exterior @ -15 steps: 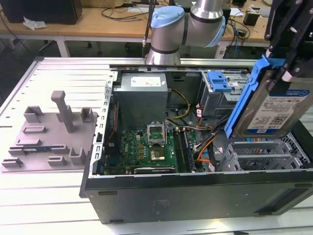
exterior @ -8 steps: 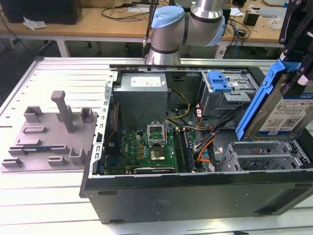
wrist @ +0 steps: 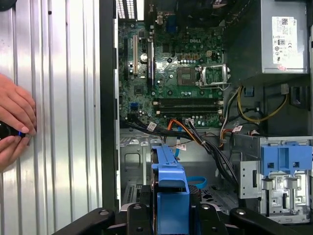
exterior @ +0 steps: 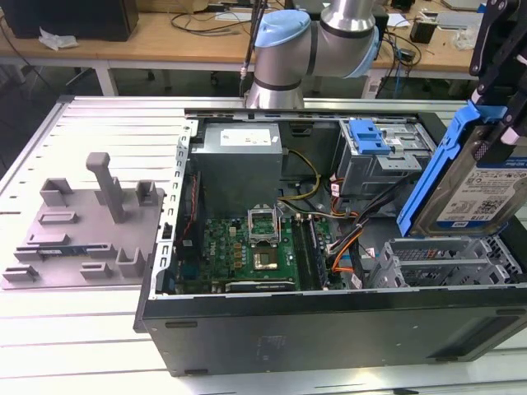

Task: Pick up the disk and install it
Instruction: 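Insert the disk into the insertion slot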

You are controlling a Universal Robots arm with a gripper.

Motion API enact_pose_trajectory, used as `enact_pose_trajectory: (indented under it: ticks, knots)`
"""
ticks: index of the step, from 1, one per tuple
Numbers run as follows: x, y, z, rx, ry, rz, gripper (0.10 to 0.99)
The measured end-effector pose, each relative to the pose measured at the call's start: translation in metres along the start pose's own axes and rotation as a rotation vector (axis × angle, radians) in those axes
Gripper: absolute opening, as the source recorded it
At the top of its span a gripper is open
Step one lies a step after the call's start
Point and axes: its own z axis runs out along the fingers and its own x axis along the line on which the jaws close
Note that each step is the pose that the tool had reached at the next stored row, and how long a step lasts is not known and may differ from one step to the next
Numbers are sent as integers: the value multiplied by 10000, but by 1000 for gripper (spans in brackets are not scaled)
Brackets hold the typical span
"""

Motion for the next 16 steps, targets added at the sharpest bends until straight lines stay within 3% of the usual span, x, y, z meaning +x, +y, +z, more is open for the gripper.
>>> enact_pose_trajectory:
  ticks: [16]
  knots:
    - [14,-20,89,-1,2,-10,369]
